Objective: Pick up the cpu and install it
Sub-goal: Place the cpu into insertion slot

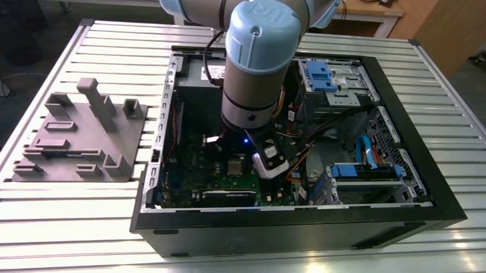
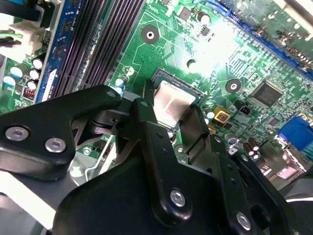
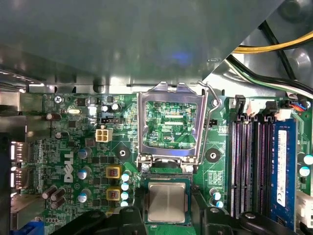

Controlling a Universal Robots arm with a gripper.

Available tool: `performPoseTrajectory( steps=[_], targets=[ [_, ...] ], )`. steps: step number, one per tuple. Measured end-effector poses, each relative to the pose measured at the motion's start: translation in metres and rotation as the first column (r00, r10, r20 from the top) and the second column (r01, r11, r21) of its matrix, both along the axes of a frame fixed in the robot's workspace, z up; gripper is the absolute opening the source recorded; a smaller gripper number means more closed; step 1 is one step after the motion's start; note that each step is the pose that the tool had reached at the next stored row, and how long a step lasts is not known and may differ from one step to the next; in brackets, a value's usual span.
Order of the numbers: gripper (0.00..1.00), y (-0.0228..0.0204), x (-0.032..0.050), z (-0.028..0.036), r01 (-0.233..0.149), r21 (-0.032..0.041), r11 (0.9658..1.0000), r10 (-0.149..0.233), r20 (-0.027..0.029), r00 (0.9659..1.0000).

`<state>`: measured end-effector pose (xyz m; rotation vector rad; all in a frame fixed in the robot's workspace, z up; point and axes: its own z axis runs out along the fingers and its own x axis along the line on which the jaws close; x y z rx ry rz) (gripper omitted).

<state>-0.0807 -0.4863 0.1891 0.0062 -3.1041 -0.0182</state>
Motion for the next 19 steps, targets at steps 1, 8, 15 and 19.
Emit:
performPoseTrajectory(
  steps=[1,8,15,19],
  targets=[
    [0.46,0.0,0.0,0.0,0.0,0.0001,1.0,0.0,0.0,1.0],
    [0.47,0.0001,0.0001,-0.0003,0.0,-0.0003,1.0,0.0,0.0003,1.0],
    [0.53,0.0,0.0001,0.005,0.0,-0.0012,1.0,0.0,0.0001,1.0],
    [0.45,0.0,0.0001,0.0128,0.0,-0.0013,1.0,0.0,-0.0001,1.0]
  ],
)
